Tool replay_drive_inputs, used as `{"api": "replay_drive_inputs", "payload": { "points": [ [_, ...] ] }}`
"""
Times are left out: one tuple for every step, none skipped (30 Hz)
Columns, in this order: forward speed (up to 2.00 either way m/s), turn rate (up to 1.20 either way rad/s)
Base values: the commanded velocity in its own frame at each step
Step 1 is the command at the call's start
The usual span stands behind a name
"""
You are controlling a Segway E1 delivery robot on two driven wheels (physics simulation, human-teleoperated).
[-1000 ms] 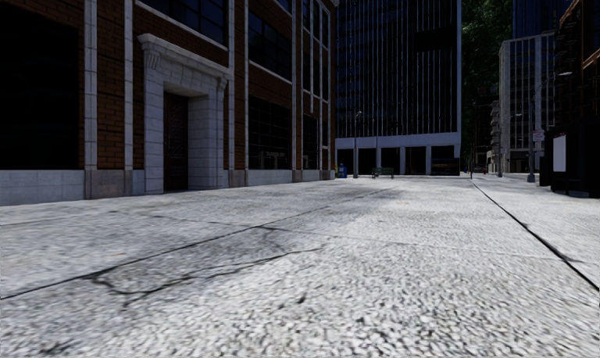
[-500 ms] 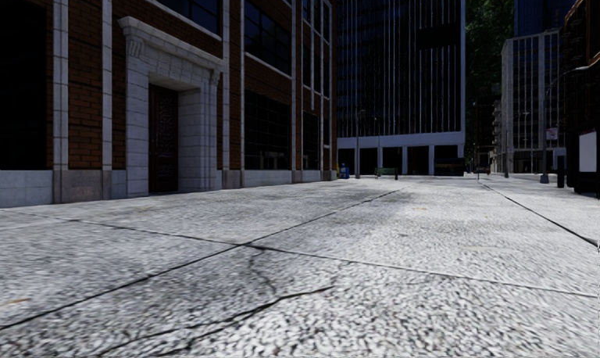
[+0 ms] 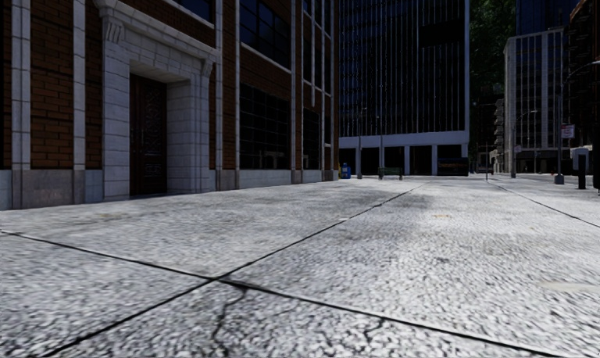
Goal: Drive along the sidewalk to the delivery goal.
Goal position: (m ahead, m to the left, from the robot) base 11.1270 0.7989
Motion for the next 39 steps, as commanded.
{"api": "replay_drive_inputs", "payload": {
  "points": [
    [2.0,0.0],
    [2.0,0.0],
    [2.0,0.0],
    [2.0,0.0],
    [2.0,0.0],
    [2.0,0.0],
    [2.0,0.0],
    [2.0,0.0],
    [2.0,0.0],
    [2.0,0.0],
    [2.0,0.0],
    [2.0,0.0],
    [2.0,0.0],
    [2.0,0.0],
    [2.0,0.0],
    [2.0,0.0],
    [2.0,0.0],
    [2.0,0.0],
    [2.0,0.0],
    [2.0,0.0],
    [2.0,0.0],
    [2.0,0.0],
    [2.0,0.0],
    [2.0,0.0],
    [2.0,0.0],
    [2.0,0.0],
    [2.0,0.0],
    [2.0,0.0],
    [2.0,0.0],
    [2.0,0.0],
    [2.0,0.0],
    [2.0,0.0],
    [2.0,0.0],
    [2.0,0.0],
    [2.0,0.0],
    [2.0,0.0],
    [2.0,0.0],
    [2.0,0.0],
    [2.0,0.0]
  ]
}}
